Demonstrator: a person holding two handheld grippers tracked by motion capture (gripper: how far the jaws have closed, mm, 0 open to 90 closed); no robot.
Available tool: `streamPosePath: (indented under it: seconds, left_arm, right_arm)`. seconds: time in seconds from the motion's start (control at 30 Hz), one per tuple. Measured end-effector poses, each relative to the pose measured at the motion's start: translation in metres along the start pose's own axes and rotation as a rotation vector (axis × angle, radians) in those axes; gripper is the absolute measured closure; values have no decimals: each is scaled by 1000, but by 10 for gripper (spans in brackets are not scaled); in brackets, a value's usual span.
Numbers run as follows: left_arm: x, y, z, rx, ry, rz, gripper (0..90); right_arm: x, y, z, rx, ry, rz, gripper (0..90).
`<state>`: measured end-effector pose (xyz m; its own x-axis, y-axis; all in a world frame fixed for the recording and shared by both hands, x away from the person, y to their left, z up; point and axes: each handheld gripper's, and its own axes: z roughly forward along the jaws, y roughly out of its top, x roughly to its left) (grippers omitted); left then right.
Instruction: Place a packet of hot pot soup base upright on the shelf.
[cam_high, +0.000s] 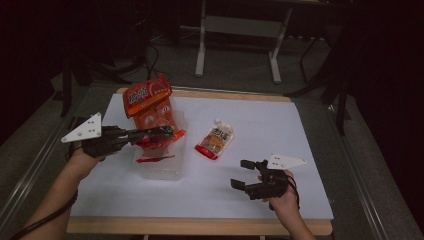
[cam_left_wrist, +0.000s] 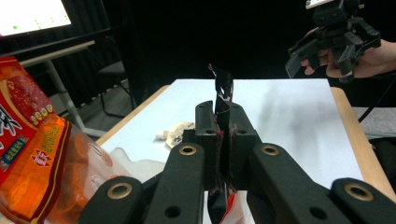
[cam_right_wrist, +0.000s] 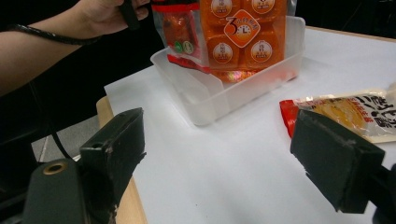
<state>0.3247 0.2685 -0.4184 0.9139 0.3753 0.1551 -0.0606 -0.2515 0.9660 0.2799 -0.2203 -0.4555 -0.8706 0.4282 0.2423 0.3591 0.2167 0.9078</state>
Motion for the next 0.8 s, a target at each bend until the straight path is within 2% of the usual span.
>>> streamPosePath:
  seconds: [0.07,0.37,0.67,0.7,0.8]
  left_arm:
    - [-1,-1,4,22,1,13,865]
    - [4,-4,13,18,21,11,864]
    - [11,3,27,41,13,27,863]
    - [11,4,28,48,24,37,863]
    - [13,5,28,38,26,33,863]
  right_arm:
    - [0,-1,1,9,2,1,176]
    - [-1,-2,0,8,2,4,176]
    - [-1,-3,0,11,2,4,176]
    - [-1,-3,0,11,2,4,176]
    - [-2,-4,0,12,1,7,176]
